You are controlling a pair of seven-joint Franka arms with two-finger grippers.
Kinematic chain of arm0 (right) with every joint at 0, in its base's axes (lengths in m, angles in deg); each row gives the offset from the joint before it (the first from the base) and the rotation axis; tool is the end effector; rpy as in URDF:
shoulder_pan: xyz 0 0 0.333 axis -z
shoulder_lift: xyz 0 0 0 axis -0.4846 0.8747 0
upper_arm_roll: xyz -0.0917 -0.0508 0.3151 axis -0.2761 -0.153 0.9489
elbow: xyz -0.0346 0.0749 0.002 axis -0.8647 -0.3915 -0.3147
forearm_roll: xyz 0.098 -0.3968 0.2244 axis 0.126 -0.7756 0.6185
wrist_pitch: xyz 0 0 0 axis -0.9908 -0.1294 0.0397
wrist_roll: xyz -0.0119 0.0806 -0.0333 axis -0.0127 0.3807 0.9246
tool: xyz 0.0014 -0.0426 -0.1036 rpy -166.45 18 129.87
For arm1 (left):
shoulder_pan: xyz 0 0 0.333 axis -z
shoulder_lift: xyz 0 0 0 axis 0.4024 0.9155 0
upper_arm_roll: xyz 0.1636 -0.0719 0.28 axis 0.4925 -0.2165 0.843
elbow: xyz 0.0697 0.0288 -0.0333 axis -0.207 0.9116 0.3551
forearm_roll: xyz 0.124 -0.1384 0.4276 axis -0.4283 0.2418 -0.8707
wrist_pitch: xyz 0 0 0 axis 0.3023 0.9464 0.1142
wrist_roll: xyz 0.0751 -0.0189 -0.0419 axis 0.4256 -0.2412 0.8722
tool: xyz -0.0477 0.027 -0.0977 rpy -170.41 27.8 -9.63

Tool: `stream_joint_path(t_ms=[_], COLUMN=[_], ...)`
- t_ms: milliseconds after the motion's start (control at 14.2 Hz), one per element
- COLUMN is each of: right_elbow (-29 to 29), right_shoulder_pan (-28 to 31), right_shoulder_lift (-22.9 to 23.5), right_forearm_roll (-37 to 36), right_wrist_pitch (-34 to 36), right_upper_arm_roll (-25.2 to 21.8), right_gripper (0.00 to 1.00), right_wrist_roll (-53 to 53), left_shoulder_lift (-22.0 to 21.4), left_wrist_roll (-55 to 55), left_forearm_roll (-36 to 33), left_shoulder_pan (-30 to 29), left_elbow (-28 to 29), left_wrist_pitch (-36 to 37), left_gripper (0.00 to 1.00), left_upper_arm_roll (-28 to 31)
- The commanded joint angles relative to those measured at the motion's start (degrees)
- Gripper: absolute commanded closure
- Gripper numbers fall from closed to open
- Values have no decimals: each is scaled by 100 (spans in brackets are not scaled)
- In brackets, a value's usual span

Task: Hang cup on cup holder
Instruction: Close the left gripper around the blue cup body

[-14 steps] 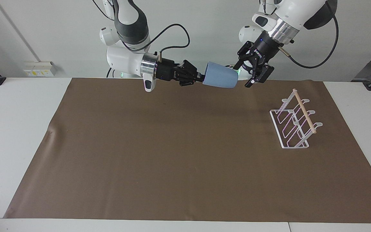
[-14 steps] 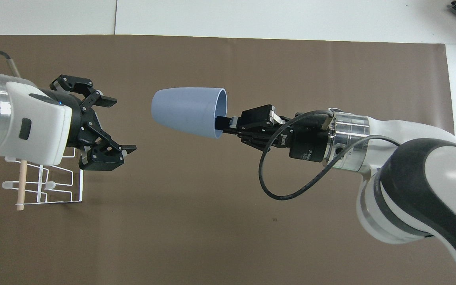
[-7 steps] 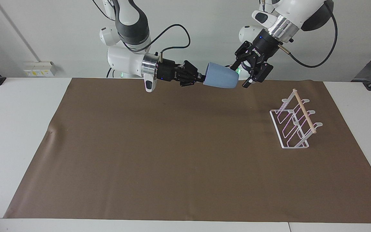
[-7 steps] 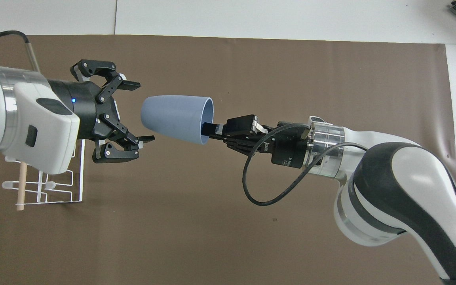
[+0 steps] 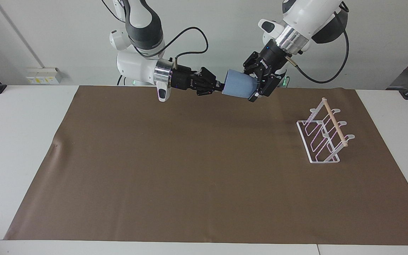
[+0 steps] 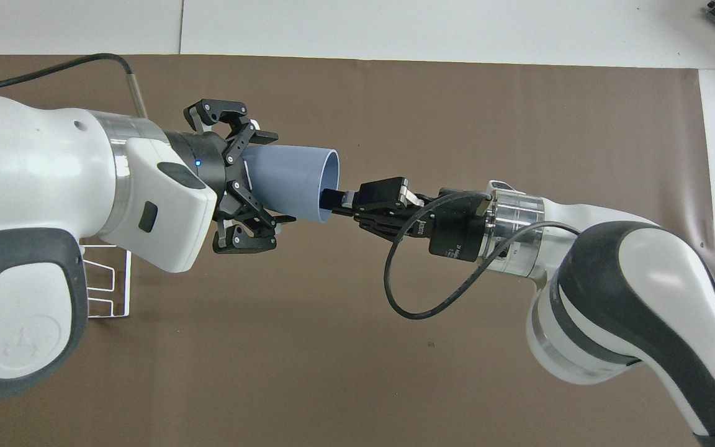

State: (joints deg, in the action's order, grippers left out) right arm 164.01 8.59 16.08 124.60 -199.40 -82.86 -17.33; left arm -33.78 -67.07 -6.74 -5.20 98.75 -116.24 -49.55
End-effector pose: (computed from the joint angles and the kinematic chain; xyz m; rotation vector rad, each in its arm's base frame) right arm 0.5814 0.2923 0.5083 -1.6647 0.3513 -0.0113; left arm 0.5798 -0.3238 0.6607 2.0654 -1.8250 0.7297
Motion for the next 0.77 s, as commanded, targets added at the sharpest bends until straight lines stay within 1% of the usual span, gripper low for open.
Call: stream_joint_path(t_ms=[0,211,281,351,421,562,702], right_elbow=[68,76,68,68,68,68,68], right_shoulder_pan=[1,1,1,1,1,9,10], right_shoulder_lift=[-67,-67,-67,-67,-67,-67,-67], right_forearm_roll=[201,201,201,192,201,192,192], right_wrist_pitch=[-41,-32,-24,-23,-23,12,20], right_upper_arm_roll=[42,42,42,42,42,42,42], right_gripper=[100,100,100,100,100,100,100], right_wrist_roll=[245,245,245,245,245,245,245], left_shoulder_lift=[70,71,79,88,79,79,79], left_wrist_roll=[142,204,143,203,387,748,758], left_forearm_roll=[15,15,6,-3,6,6,6], left_shoulder_pan=[221,274,292,310,310,319,319], left_elbow=[18,0,0,0,0,61,53], left_wrist_pitch=[-250,-276,-355,-347,-320,-372,-382], left_gripper=[0,0,23,68,100,100,100], left_upper_arm_roll=[51,43,34,34,34,34,34])
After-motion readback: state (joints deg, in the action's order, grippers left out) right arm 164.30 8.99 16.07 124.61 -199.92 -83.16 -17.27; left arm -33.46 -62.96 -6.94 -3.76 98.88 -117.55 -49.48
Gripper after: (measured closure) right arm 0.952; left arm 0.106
